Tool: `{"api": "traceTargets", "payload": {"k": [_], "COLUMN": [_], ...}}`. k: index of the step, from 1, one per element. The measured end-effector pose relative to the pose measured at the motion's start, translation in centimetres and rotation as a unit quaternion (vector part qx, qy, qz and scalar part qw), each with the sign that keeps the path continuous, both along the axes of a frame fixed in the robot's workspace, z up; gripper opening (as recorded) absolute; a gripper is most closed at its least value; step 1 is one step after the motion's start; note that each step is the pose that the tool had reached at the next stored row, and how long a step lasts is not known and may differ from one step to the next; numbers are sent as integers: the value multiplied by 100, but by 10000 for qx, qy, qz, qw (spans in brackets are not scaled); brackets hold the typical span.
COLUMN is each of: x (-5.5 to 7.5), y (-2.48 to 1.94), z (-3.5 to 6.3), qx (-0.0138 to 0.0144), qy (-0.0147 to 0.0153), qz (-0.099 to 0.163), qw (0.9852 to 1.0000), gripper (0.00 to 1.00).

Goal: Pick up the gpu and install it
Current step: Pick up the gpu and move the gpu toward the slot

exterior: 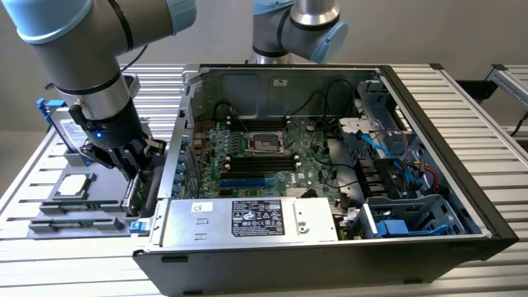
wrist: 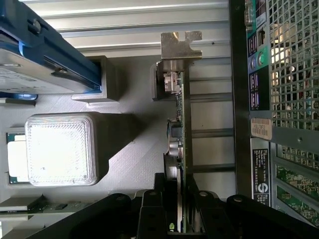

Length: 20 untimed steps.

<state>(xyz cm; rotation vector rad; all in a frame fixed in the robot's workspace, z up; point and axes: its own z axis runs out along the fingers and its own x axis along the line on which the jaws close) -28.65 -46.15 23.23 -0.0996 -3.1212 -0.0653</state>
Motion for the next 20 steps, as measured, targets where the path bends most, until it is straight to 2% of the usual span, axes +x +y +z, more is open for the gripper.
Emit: {"api": "traceTargets", "payload": {"k": [17,20], "x": [0,0], "y": [0,0], "z": [1,27], "qx": [1,0], "qy": [-2,0], "qz": [0,0], "qw": [10000,10000], "gripper": [27,27]}}
